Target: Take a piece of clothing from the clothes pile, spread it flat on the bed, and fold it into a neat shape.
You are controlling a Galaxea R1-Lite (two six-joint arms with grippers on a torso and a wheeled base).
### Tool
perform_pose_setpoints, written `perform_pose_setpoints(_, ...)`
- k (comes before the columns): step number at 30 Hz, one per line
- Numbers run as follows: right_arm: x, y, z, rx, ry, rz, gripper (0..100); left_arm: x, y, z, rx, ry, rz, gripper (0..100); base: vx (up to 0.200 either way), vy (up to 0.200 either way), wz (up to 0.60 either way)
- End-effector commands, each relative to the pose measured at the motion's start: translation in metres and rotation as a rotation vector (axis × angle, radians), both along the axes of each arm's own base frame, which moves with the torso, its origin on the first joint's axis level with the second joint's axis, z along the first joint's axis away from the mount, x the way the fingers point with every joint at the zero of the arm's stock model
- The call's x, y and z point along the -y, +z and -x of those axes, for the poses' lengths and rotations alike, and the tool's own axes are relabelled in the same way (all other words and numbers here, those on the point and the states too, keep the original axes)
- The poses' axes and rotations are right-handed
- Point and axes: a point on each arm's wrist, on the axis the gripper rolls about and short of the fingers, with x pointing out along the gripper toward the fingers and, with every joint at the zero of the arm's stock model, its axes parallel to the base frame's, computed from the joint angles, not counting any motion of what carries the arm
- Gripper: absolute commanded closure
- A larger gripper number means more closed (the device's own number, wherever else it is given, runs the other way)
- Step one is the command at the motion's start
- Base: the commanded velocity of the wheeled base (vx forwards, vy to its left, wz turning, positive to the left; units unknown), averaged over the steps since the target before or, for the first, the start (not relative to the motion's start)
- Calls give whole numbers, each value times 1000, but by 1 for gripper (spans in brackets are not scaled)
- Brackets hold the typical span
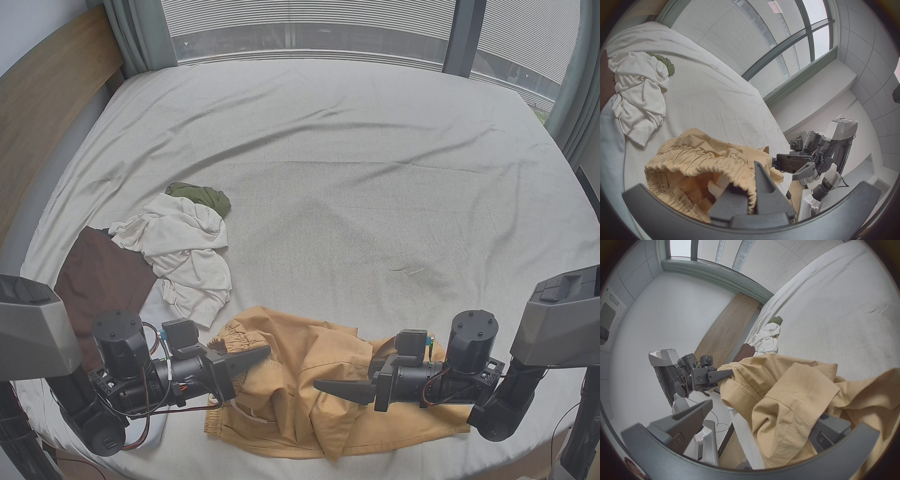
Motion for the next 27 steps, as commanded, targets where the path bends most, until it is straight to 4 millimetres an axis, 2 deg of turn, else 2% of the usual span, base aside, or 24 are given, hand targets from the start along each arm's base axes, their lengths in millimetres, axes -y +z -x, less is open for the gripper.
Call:
perform_pose_setpoints(1,-3,-5,-3,-6,3,5,0,0,1,0,2,0,2,100,0,0,0)
perform_pose_setpoints(12,-12,-6,-8,11,0,-7,0,0,3,1,10,0,4,100,0,0,0)
perform_pose_setpoints(13,-12,-6,-8,11,0,-7,100,0,3,1,10,0,4,100,0,0,0)
perform_pose_setpoints(27,-8,-5,-9,10,-44,-1,100,0,3,0,9,-1,7,100,0,0,0)
